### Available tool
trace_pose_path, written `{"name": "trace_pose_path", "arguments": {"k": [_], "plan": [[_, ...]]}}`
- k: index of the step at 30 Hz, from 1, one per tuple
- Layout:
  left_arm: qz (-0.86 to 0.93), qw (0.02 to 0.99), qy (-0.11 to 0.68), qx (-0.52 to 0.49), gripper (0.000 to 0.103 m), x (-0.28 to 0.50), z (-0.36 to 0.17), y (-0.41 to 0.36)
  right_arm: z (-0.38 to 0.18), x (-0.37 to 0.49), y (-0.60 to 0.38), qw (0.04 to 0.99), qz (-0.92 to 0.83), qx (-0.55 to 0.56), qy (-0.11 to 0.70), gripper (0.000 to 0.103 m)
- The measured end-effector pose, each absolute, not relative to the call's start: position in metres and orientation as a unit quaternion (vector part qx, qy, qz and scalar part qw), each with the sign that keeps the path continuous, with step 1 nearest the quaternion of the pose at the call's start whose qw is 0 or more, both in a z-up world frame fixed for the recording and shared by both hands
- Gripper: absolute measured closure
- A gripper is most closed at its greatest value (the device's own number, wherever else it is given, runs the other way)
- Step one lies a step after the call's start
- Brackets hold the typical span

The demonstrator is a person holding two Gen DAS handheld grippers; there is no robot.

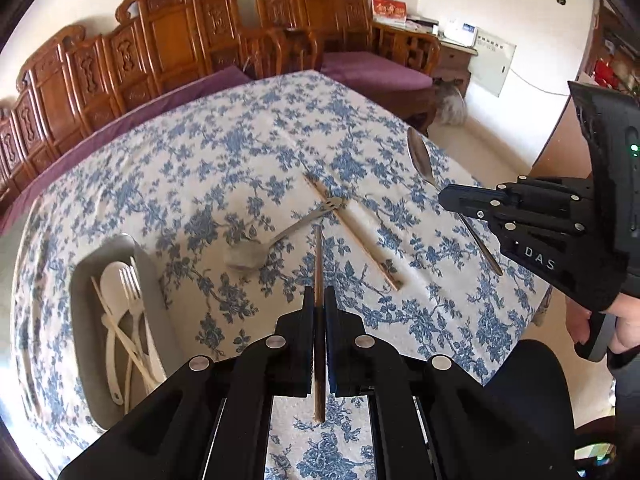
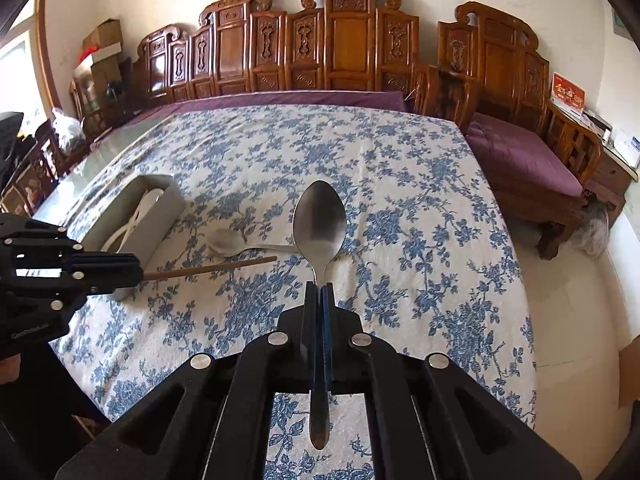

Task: Organize utensils
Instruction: 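Carry the chopstick into the grey tray and open the left tool while the right tool holds the spoon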

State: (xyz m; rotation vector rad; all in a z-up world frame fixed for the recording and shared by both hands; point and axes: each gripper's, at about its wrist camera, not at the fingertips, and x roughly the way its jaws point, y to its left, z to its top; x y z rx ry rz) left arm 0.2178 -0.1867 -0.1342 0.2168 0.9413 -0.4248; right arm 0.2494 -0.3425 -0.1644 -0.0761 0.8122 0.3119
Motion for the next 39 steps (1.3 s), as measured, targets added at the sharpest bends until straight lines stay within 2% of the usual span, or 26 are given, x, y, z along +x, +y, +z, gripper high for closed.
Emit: {"name": "trace_pose_path", "arguments": {"k": [22,30,39], "plan": [[-0.098,0.905,0.410,0.062,0.099,0.219,-0.104,-0.069,-0.156,0.232,-0.275,0.898,0.204,-0.074,0.383,0.099],[-0.063,0.907,0.416,0.034,0.099,0.230,-0.119,-0.015,-0.160,0.237,-0.240,0.891,0.224,-0.077,0.386,0.099],[-0.042,0.909,0.414,0.023,0.099,0.244,-0.146,0.010,-0.178,0.257,-0.206,0.880,0.239,-0.078,0.403,0.099]]}}
